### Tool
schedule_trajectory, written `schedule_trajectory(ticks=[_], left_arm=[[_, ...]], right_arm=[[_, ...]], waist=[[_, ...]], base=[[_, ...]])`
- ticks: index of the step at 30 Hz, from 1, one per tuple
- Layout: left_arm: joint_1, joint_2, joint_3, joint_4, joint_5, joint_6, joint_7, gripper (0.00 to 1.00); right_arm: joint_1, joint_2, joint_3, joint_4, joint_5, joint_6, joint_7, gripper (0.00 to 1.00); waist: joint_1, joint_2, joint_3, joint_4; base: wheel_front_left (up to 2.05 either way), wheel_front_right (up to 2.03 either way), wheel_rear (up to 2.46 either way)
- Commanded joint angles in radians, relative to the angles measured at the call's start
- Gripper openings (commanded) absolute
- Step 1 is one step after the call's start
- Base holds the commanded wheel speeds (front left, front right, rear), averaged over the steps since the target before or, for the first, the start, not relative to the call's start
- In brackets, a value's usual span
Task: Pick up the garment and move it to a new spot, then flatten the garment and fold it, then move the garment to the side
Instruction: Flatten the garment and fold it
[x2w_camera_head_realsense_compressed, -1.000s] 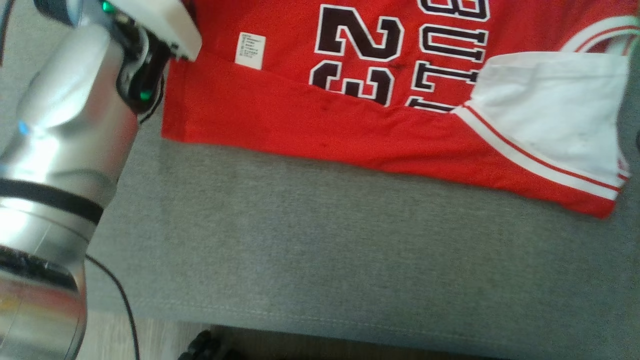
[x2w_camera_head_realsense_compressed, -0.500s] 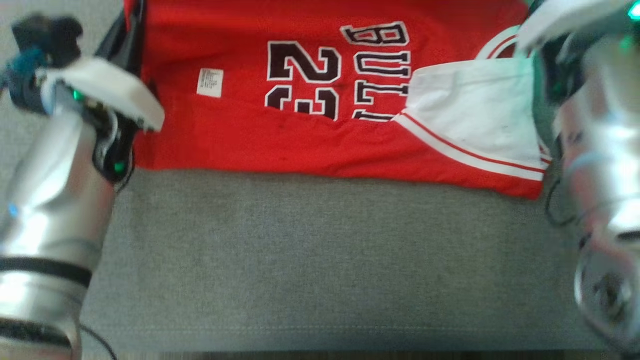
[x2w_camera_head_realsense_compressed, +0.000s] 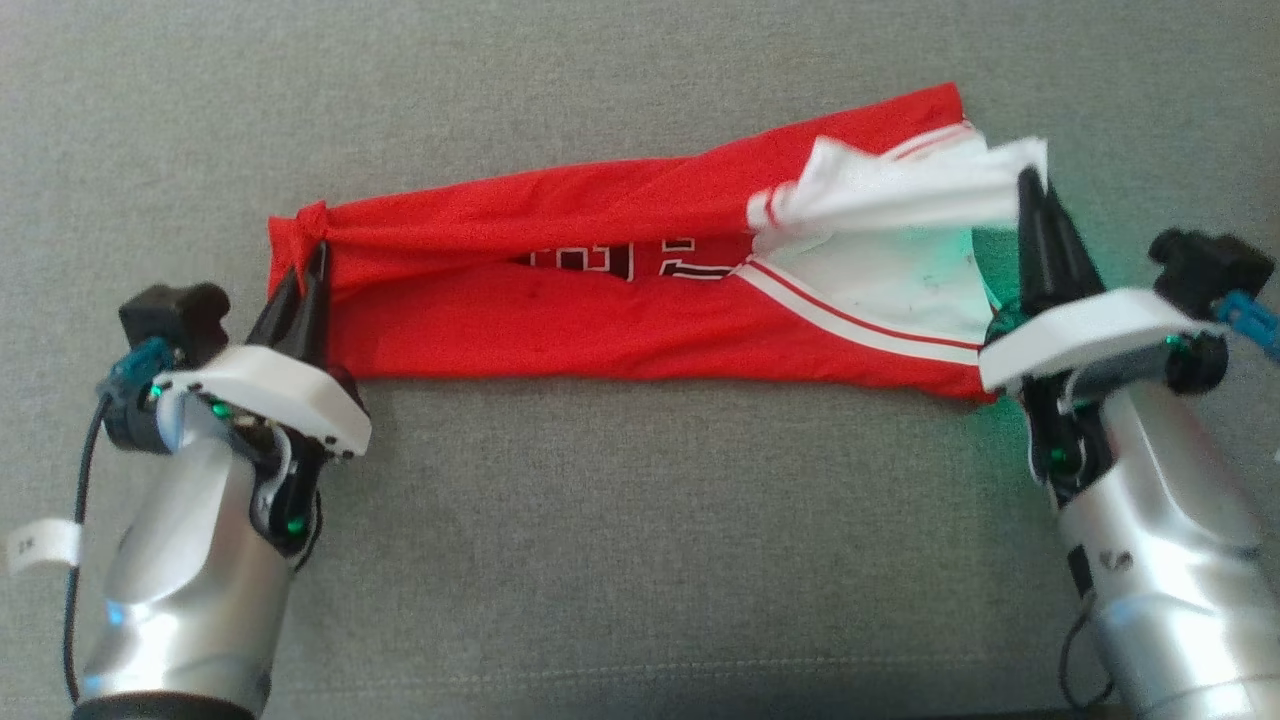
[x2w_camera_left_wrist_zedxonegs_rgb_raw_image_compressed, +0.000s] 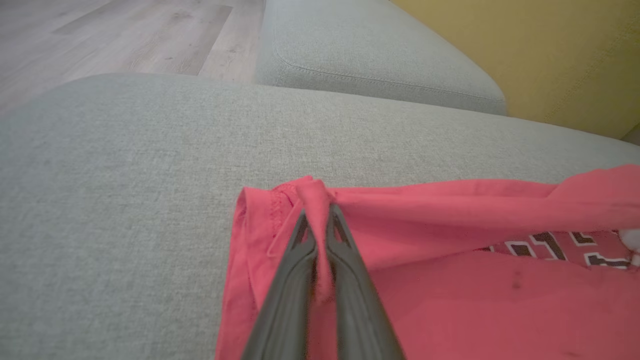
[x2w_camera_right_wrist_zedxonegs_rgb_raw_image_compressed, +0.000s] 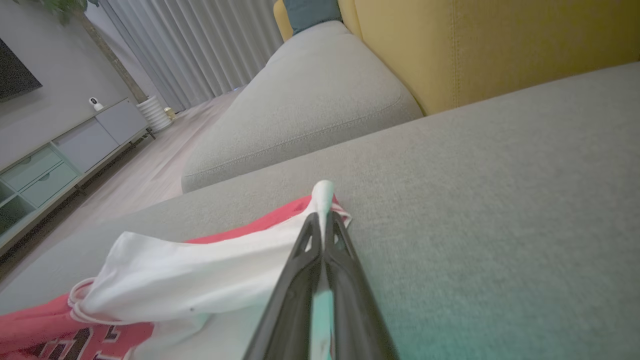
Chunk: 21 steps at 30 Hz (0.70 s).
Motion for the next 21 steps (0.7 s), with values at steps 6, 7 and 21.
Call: schedule_trajectory(ticks=[6, 7, 21], left_arm=[[0.037, -0.012, 0.119, -0.033, 0.062, -0.002, -0.006, 0.23], [0.043, -0.018, 0.132, -0.037, 0.072, -0.001, -0.006, 0.70], [0.216, -0.139, 0.305, -0.200, 0.210, 0.079, -0.006, 1.00]], right_arm=[[0.080, 0.007, 0.019, -0.097, 0.029, -0.001, 0.034, 0.00], [0.087, 0.009, 0.017, -0.099, 0.025, -0.001, 0.036, 0.00], [0.088, 0.033, -0.059, -0.002, -0.037, -0.001, 0.050, 1.00]], waist=[[0.0001, -0.0001, -0.014, -0.002], [0.0001, -0.0001, -0.015, -0.001], [0.0001, -0.0001, -0.053, 0.084]], base=[[0.00, 0.00, 0.00], [0.00, 0.00, 0.00], [0.00, 0.00, 0.00]])
